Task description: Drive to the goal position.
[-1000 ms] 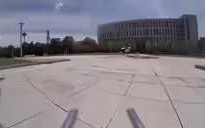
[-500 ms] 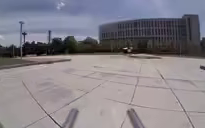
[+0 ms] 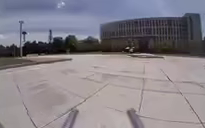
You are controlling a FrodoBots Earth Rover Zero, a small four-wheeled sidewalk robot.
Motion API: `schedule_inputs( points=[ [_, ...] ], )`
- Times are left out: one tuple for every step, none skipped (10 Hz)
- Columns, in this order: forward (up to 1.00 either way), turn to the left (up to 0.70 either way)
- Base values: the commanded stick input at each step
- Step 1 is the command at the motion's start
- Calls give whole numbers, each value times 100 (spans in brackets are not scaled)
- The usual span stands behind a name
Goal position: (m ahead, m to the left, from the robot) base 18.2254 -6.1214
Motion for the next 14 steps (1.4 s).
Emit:
schedule_inputs(
  points=[
    [50, 0],
    [50, 0],
    [50, 0],
    [38, 0],
    [0, 0],
    [0, 0],
    [0, 0],
    [0, 0],
    [0, 0],
    [0, 0],
    [0, 0],
    [0, 0],
    [0, 0],
    [44, 0]
  ],
)
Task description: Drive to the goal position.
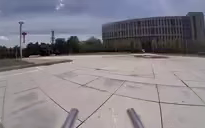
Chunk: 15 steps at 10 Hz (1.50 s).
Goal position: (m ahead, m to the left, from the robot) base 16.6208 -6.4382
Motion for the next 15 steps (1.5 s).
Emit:
schedule_inputs(
  points=[
    [50, 0],
    [50, 0],
    [50, 0],
    [50, 0],
    [50, 0],
    [50, 0],
    [50, 0],
    [50, 0],
    [50, 0],
    [50, 0],
    [50, 0],
    [50, 0],
    [50, 0],
    [50, 0],
    [50, 0]
  ],
)
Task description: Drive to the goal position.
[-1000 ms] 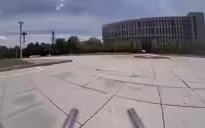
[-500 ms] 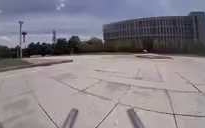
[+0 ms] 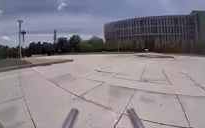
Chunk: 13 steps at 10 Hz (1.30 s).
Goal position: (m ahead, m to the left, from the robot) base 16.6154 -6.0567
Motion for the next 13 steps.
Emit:
schedule_inputs(
  points=[
    [50, -8],
    [50, -50],
    [50, -50],
    [50, -50],
    [50, -50],
    [50, 0],
    [50, 0],
    [50, 0],
    [50, 0],
    [50, 0],
    [50, 0],
    [50, 0],
    [50, 0]
  ],
)
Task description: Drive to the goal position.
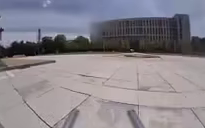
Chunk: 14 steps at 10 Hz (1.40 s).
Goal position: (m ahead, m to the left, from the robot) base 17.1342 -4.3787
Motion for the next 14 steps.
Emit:
schedule_inputs(
  points=[
    [50, 0],
    [50, 0],
    [50, 0],
    [50, 0],
    [50, 0],
    [50, 0],
    [50, 0],
    [50, 0],
    [50, 0],
    [50, 0],
    [50, 0],
    [50, 0],
    [50, 0],
    [50, 0]
  ],
)
